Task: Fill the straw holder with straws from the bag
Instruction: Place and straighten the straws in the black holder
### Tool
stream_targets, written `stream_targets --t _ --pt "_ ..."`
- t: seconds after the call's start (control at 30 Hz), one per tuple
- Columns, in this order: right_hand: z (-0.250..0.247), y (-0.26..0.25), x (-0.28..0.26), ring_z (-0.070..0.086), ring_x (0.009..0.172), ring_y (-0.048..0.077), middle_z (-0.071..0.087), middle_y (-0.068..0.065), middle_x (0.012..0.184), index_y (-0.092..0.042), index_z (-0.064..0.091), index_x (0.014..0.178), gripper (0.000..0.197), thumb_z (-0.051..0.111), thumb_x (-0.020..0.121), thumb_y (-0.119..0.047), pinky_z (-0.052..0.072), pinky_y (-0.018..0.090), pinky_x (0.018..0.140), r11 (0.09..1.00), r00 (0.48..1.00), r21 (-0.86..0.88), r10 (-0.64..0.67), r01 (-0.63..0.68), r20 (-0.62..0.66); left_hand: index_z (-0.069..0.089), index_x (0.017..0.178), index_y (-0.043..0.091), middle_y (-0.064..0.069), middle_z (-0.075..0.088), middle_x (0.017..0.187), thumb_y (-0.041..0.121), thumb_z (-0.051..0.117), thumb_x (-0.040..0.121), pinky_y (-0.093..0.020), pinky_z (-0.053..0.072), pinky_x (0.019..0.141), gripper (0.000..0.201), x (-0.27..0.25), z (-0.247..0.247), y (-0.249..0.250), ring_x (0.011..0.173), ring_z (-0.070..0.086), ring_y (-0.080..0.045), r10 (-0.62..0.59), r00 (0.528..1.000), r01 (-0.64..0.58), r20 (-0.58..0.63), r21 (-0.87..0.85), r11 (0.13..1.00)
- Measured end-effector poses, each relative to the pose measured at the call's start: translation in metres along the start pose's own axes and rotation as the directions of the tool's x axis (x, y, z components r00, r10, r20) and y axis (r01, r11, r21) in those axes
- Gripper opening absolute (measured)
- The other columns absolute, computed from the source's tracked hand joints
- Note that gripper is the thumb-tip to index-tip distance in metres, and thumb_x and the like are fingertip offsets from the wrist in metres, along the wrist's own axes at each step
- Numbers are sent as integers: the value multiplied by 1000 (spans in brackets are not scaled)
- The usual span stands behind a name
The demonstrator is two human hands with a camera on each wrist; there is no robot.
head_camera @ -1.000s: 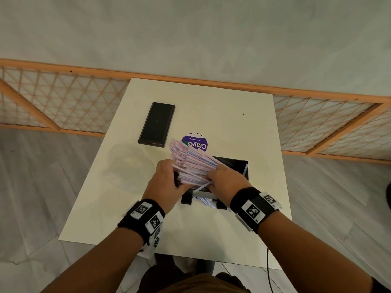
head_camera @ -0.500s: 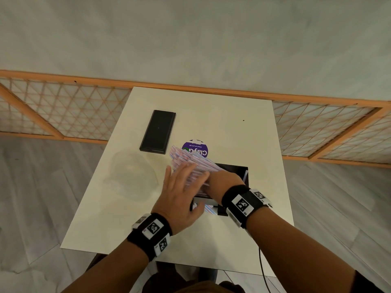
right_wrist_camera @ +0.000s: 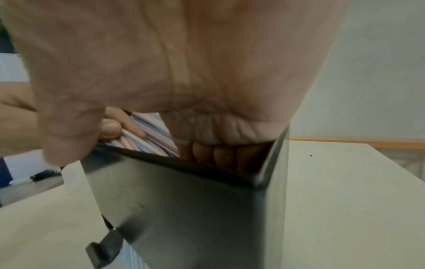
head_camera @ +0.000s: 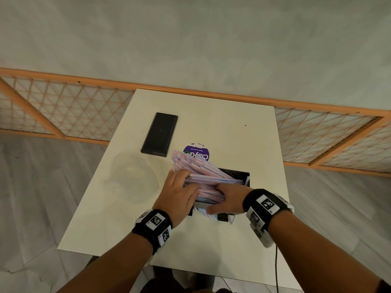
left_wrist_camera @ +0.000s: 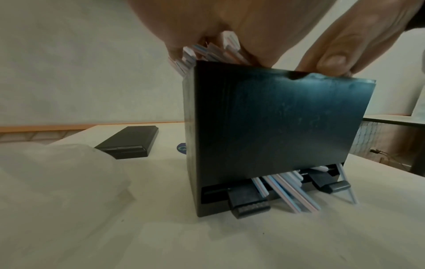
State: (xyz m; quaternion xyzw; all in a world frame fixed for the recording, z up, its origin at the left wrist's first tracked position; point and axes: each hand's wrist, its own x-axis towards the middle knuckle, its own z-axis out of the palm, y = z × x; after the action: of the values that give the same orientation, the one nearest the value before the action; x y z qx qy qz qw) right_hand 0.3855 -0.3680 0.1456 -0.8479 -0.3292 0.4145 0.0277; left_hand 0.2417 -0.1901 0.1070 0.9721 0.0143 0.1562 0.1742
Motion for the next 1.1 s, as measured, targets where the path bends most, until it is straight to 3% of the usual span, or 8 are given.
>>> stream_targets --t 0.17,0.33,0.43,0.6,0.77,0.93,1.1 --pt "-10 -13 8 59 118 20 62 -4 132 -28 51 140 105 68 53 -86 48 38 104 995 998 -95 43 -38 51 67 113 20 -8 46 135 26 48 99 -47 29 120 24 -3 1 4 128 47 -31 -46 999 47 15 -42 998" --pt "-6 -20 14 58 119 22 60 -1 134 -27 50 141 111 71 47 -82 48 39 104 993 998 -112 51 -48 24 65 117 23 -8 44 145 30 49 102 -52 24 123 23 -7 6 4 141 39 -30 -50 998 48 39 42 998" --pt "-4 -22 14 61 107 20 66 -1 122 -28 58 131 100 70 46 -80 52 38 97 988 999 -150 42 -43 -10 63 119 25 -8 43 146 32 48 103 -52 22 124 24 -7 7 5 142 39 -28 -42 998 39 42 75 996" --pt "-8 -20 4 65 96 20 69 -1 109 -26 63 121 74 77 59 -64 58 36 87 989 999 -143 44 -46 -20 61 123 25 -11 43 148 36 40 105 -52 20 125 29 -7 9 3 142 40 -31 -45 997 38 60 107 994" --pt "-11 -21 0 66 88 19 69 -1 101 -25 62 115 70 77 58 -61 60 37 81 983 999 -184 12 -21 -49 58 127 24 -13 40 153 38 33 106 -56 21 124 35 -8 8 4 149 32 -31 -67 994 58 86 101 993" --pt "-17 -17 -7 62 90 19 65 -3 105 -25 55 119 64 83 67 -51 54 31 79 985 994 -171 -54 37 -95 59 127 19 -12 26 163 35 45 104 -49 27 124 31 -9 9 7 154 22 -32 -99 993 100 65 0 995" --pt "-32 -20 -23 59 86 22 62 -2 97 -23 57 112 44 74 79 -45 45 29 72 968 983 -235 -126 92 -135 61 118 15 -10 23 165 34 55 101 -46 35 120 27 -6 9 8 154 23 -30 -100 994 103 38 -84 991"
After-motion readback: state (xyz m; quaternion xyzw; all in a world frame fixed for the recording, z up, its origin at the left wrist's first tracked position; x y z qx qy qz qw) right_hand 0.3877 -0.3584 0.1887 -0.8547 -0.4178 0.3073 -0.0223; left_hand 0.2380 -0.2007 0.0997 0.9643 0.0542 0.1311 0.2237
